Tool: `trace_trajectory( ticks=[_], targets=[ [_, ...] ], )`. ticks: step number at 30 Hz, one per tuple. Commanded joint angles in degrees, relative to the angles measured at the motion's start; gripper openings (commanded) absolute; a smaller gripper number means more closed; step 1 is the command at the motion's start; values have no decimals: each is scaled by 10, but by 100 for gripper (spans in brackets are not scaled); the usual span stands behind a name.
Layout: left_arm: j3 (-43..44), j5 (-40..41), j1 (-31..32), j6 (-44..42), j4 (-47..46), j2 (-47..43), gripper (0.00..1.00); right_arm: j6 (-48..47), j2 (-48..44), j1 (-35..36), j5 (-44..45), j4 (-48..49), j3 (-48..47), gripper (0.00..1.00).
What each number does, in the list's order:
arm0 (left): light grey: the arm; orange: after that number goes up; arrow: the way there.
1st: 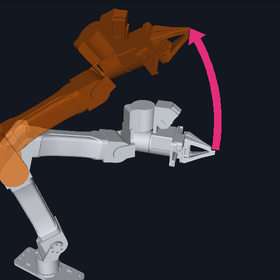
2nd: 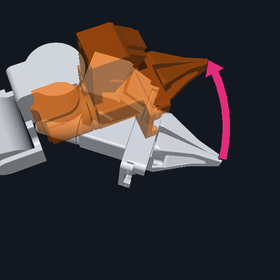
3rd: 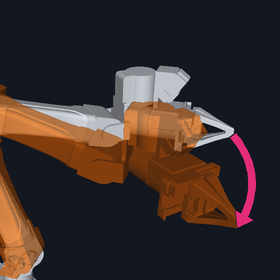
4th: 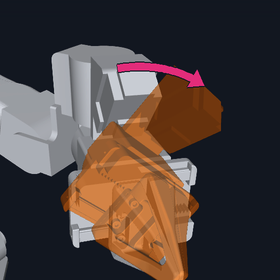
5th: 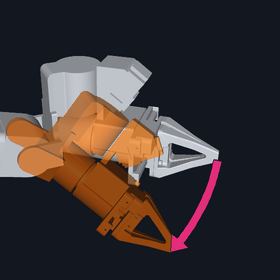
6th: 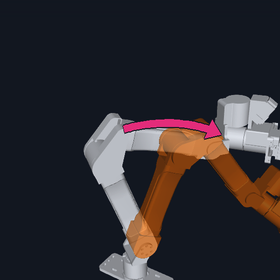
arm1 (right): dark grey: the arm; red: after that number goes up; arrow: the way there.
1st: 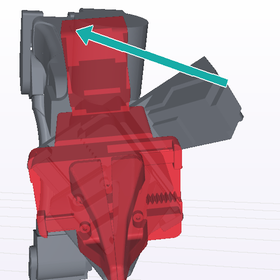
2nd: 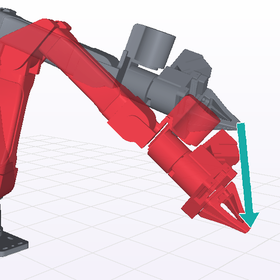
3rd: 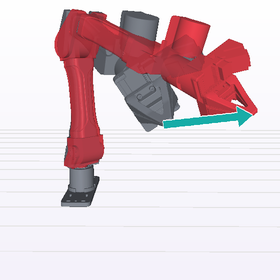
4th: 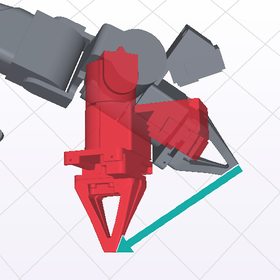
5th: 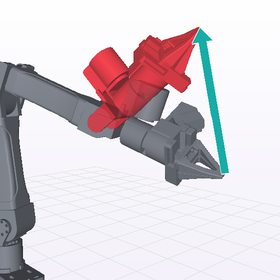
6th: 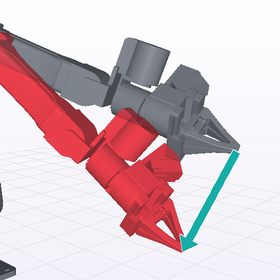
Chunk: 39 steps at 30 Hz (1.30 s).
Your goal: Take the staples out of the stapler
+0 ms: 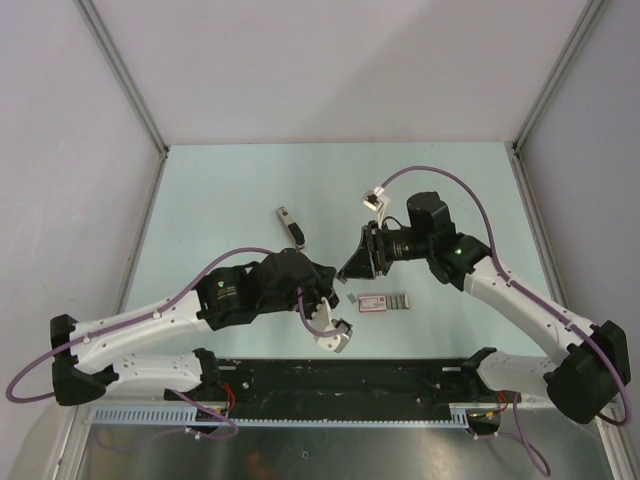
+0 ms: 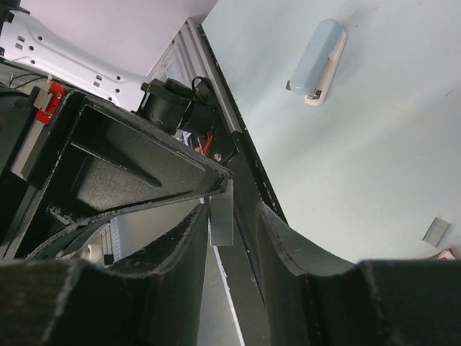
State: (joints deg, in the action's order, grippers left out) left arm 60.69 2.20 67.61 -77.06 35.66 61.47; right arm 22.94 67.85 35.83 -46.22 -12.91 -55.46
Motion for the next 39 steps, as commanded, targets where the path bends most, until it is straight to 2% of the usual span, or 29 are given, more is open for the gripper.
trace_trajectory(
  ticks=[1,6,16,24,25,27,31,32,33,34,35,37,39],
  targets=[
    [-3,-10,7,-12,-15,-3,0,15,2,9,-15,26,-25,36],
    [-4,-6,8,-14,-17,-2,0,14,3,16,-17,23,-25,33],
    [-7,-1,8,-14,-23,0,0,11,4,18,-8,9,-25,14],
    [-11,7,9,-14,-32,2,0,10,3,18,-15,2,-25,6],
    [-12,11,9,-13,-36,3,4,10,2,19,-15,1,-24,5],
    [-9,22,9,-7,-43,8,20,8,-1,18,-10,-4,-25,4],
    [3,44,8,10,-55,12,36,1,-7,11,6,-28,-25,2],
    [5,46,7,13,-58,11,44,-2,-8,7,10,-35,-25,1],
    [7,50,7,16,-61,9,54,-4,-9,3,15,-44,-25,1],
    [8,55,7,18,-63,7,75,-6,-9,-2,19,-54,-24,1],
    [8,61,6,21,-64,4,87,-8,-9,-9,24,-63,-24,0],
    [11,71,3,32,-66,-4,96,-14,-11,-22,38,-83,-24,0],
    [16,77,-6,50,-65,-14,99,-18,-12,-37,59,-106,-24,0]
  ],
)
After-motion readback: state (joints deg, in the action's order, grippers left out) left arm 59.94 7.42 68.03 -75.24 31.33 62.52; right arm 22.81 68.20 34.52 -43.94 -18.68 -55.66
